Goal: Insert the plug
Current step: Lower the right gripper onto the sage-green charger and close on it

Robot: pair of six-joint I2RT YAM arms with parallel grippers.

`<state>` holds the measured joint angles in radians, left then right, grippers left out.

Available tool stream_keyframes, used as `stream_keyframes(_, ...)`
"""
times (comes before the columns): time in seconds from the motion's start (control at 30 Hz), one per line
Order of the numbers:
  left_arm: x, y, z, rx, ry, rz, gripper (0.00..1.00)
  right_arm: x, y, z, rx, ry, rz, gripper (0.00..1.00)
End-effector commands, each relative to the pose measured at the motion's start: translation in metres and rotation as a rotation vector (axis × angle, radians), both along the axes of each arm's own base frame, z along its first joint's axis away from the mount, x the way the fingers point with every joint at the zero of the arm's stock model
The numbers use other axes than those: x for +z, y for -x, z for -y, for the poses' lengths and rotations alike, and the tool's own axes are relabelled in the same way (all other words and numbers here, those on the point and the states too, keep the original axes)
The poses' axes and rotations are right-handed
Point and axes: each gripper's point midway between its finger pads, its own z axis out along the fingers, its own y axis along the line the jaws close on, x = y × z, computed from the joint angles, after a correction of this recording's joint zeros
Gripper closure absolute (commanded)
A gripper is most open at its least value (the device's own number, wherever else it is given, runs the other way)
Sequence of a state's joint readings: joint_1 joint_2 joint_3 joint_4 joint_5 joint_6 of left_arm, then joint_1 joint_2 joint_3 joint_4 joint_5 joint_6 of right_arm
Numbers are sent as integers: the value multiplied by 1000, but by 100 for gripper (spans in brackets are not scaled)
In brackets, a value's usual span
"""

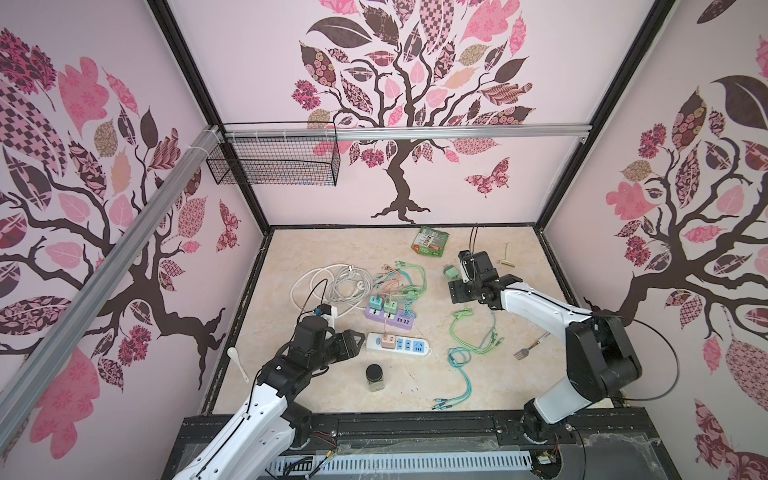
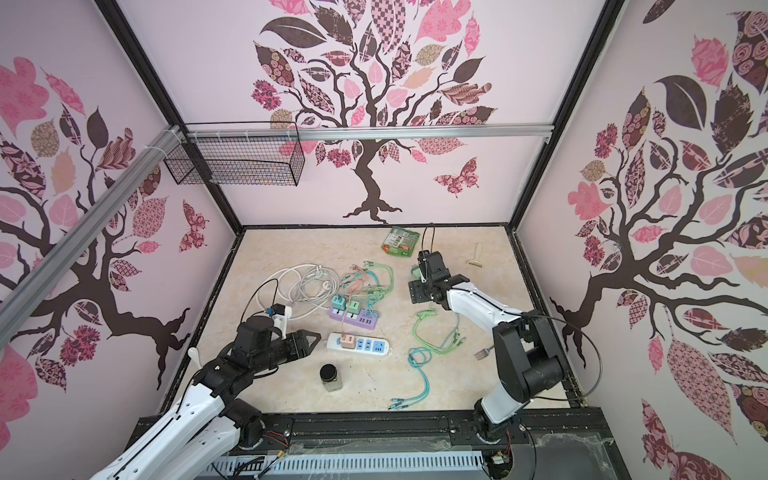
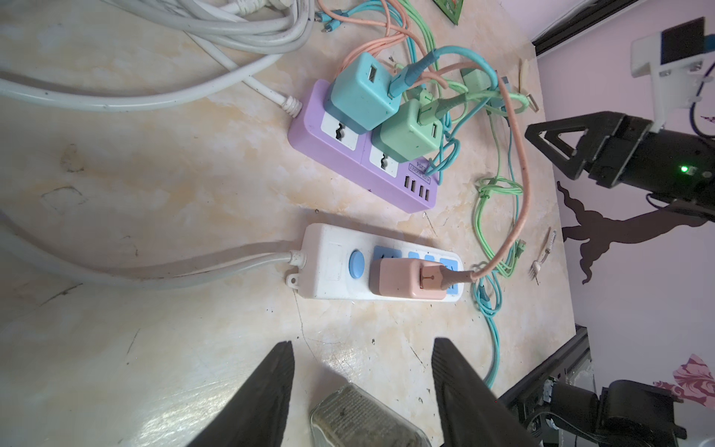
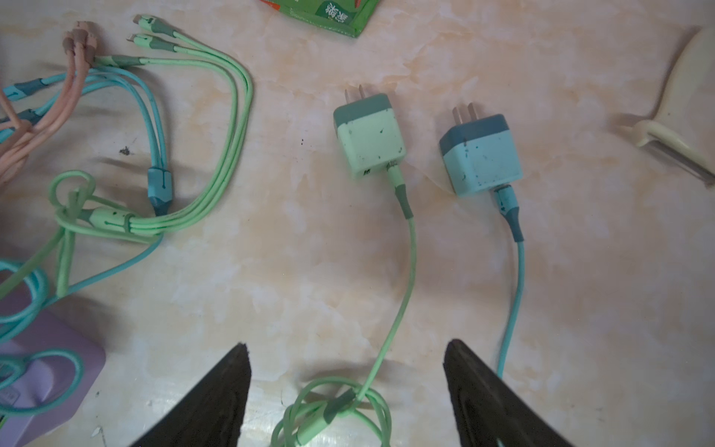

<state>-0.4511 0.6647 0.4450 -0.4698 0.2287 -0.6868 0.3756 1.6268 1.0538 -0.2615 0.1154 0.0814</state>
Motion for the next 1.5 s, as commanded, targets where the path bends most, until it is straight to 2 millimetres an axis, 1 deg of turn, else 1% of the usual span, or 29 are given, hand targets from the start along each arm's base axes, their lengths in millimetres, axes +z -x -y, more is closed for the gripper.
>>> stream_keyframes(0.0,20,-4,-1,-3,0,53,39,2,-25,-4,15,-14,17,20)
stream_keyframes(0.27,20,-2,-3,0,-4,57,39,-23,-56,-1,24,-13,-33,26)
stream_keyframes(0.47,24,-2,-4,0,-2,67,38,-42,-71,-2,32,6,-70,29)
stream_keyframes(0.8,34,-1,-5,-12,-17,87,37,-63,-86,-6,41,12,-110,31)
stream_keyframes(1.0,37,0,-5,-16,-23,93,36,-73,-91,-7,43,19,-130,35)
stream_keyframes(1.4,36,0,-6,-15,-25,95,36,-82,-102,-3,44,48,-152,39)
stream_keyframes(1.47,37,0,-6,-14,-25,98,36,-85,-103,-3,48,52,-163,42)
